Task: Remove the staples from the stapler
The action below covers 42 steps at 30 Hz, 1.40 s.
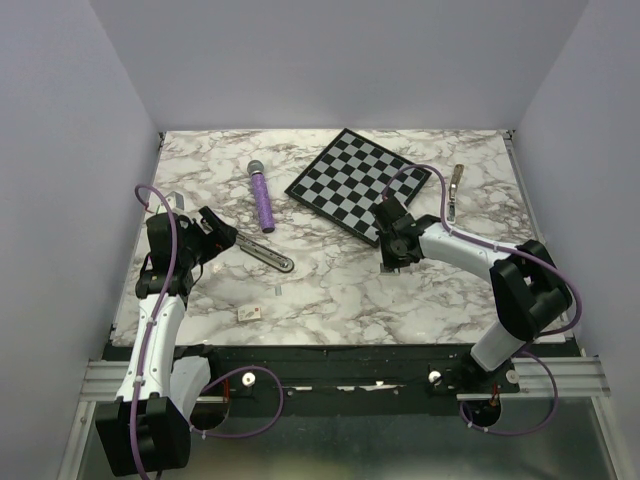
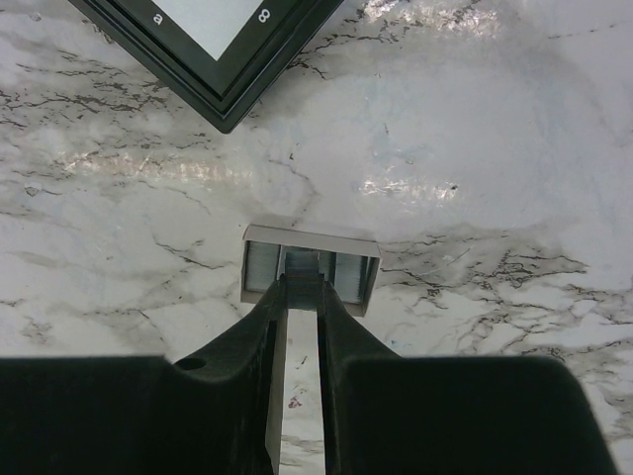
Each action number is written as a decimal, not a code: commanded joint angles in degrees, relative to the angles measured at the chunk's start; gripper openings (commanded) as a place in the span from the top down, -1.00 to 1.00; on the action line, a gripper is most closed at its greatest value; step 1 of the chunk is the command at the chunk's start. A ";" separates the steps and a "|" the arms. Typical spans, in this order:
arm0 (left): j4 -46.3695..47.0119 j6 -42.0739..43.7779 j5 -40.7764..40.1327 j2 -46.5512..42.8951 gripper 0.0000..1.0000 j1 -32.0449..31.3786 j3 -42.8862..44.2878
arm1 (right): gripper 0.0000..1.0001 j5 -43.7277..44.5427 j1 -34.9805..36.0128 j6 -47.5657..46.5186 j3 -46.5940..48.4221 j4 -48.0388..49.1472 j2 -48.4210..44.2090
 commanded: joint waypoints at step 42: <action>-0.34 0.39 0.31 0.27 -0.97 -0.17 -0.19 | 0.55 1.41 -0.58 2.24 0.01 0.15 -0.85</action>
